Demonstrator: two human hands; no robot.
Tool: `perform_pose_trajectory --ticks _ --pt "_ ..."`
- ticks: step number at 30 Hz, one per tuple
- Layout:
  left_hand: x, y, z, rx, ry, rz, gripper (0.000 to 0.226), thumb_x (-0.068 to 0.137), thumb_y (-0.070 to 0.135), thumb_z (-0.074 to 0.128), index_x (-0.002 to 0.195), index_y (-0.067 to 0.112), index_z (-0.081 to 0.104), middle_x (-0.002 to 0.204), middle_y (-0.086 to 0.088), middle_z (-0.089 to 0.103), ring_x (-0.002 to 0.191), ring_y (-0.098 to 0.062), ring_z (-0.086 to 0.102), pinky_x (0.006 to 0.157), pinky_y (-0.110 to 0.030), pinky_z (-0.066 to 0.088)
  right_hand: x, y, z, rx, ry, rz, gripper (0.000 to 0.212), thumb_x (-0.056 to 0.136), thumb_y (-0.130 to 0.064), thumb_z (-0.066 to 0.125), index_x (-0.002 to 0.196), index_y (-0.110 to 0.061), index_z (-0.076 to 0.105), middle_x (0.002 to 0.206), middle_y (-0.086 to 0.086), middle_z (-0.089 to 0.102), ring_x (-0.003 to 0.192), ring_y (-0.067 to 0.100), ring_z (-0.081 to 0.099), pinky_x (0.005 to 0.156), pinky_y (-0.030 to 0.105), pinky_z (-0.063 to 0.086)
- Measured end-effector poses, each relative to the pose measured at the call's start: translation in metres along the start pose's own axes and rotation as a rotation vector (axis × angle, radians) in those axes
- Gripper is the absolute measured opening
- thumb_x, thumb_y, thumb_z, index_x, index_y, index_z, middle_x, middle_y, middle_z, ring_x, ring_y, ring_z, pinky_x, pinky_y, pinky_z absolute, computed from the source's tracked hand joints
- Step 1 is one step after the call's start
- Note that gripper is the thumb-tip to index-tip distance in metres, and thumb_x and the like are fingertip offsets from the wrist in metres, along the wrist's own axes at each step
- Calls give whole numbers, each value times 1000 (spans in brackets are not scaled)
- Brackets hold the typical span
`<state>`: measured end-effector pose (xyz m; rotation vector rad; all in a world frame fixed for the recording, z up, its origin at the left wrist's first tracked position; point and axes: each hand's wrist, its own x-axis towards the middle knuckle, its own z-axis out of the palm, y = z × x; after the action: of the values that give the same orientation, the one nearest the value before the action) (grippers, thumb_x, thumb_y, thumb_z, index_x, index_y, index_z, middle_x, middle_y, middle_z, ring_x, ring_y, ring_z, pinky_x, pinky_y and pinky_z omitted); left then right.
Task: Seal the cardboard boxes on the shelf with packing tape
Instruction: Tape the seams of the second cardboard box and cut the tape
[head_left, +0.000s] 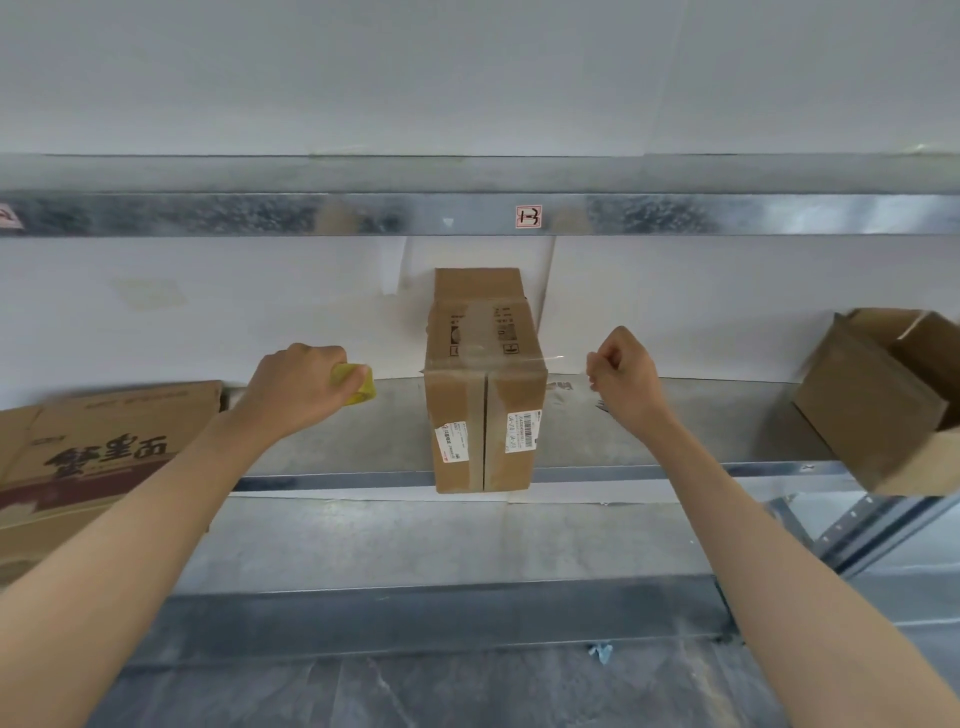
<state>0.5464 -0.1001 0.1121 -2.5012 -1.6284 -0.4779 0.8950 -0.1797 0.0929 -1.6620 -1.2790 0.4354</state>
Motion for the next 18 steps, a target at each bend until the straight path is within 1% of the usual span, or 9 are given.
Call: perform_pose_trajectory --ticks 2,5,8,11,14,16,18 --pt "2 3 3 16 5 -19 39 95 42 44 75 10 55 70 -6 58 69 -27 52 59 -32 35 2 6 3 15 -9 22 19 91 -5 46 75 -13 39 77 18 56 67 25 51 59 34 41" --pt "6 14 14 18 6 -81 40 95 40 43 78 7 56 73 -9 59 72 -31 54 61 -33 36 8 11 12 36 -11 43 19 91 -5 46 75 -13 39 77 20 56 68 26 51 59 35 42" --pt "7 28 31 -32 20 -182 39 94 39 45 80 5 57 75 -14 60 75 -35 56 61 -34 37 12 18 26 61 -43 81 19 91 -6 47 75 -13 39 80 23 57 71 28 52 63 41 45" --pt "7 46 50 -91 49 -242 36 92 36 48 78 4 56 74 -15 60 75 -36 57 59 -32 34 12 22 43 142 -96 121 20 93 -7 47 76 -13 39 78 17 53 72 24 49 67 47 48" --pt "7 69 67 -145 50 -287 33 92 34 48 72 7 49 68 -11 56 68 -34 56 59 -31 33 10 25 58 218 -126 145 21 94 -6 46 76 -15 41 81 16 55 75 25 52 72 50 50" --pt "5 80 76 -202 81 -346 35 92 32 49 68 7 44 62 -10 53 58 -32 49 57 -31 33 10 28 65 257 -121 167 17 95 -9 45 80 -16 45 81 10 56 76 23 54 72 46 51" --pt "2 84 81 -237 109 -373 36 93 32 49 68 7 43 58 -8 50 54 -31 48 55 -30 34 10 38 73 272 -135 203 13 95 -8 46 85 -16 46 83 3 56 78 21 54 72 41 51"
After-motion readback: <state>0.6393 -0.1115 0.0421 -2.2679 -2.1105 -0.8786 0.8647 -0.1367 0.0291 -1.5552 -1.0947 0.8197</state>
